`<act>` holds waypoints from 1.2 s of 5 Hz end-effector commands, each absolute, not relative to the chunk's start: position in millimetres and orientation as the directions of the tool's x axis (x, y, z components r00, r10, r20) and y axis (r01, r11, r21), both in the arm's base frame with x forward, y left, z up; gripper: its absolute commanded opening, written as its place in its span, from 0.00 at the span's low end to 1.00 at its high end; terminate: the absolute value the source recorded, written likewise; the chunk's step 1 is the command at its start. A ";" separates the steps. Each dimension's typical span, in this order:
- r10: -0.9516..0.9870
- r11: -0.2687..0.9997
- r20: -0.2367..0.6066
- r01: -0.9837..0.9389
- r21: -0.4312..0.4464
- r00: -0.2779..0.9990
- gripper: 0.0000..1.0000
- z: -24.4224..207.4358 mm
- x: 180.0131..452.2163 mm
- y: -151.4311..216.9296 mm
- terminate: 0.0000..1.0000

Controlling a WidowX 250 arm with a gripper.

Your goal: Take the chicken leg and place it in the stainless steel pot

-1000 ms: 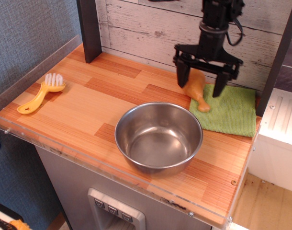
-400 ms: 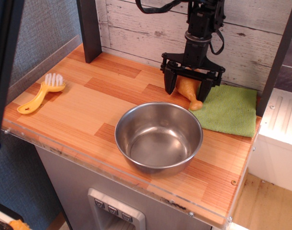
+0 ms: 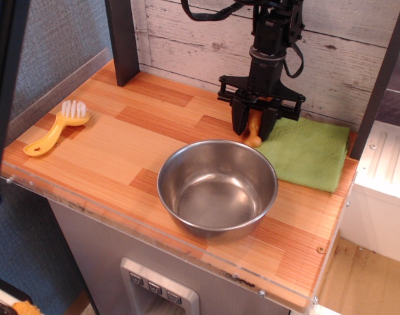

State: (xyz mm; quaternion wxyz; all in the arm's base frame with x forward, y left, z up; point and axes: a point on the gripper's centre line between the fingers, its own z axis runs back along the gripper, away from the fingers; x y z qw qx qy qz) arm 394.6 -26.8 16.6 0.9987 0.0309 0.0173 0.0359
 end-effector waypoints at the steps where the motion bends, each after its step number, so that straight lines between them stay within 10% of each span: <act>1: -0.003 1.000 0.128 0.003 0.005 0.992 0.00 91.3 384.8 -39.0 0.00; 3: -0.024 0.998 0.212 0.037 -0.057 0.977 0.00 138.9 326.1 -52.2 0.00; 6: -0.077 0.997 0.069 0.075 0.030 0.995 0.00 101.4 267.8 -28.3 0.00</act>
